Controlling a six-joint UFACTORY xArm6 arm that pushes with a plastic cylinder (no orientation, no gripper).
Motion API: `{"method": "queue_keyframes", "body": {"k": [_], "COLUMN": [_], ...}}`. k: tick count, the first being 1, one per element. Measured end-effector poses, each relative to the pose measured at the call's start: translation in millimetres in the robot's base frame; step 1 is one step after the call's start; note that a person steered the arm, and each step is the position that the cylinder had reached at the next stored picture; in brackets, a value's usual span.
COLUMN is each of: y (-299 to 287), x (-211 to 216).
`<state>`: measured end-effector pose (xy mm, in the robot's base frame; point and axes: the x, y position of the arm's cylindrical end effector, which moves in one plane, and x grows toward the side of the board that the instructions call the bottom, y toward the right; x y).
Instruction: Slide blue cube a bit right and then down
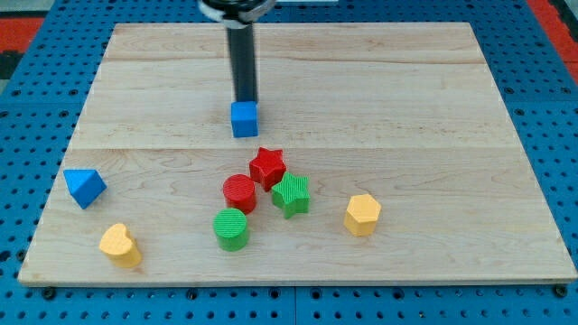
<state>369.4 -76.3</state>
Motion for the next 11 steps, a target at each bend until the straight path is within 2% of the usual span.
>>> {"method": "queue_keyframes", "body": {"k": [1,2,3,4,5,6,7,8,10,11], "y": [-0.8,-31.6,-23.5,53.1,105.4,111.5,64.3,38.3,143.4,155.2], "x": [8.4,23.6,37.1,23.2,11.6,26.0,3.6,29.5,46.4,61.5]}}
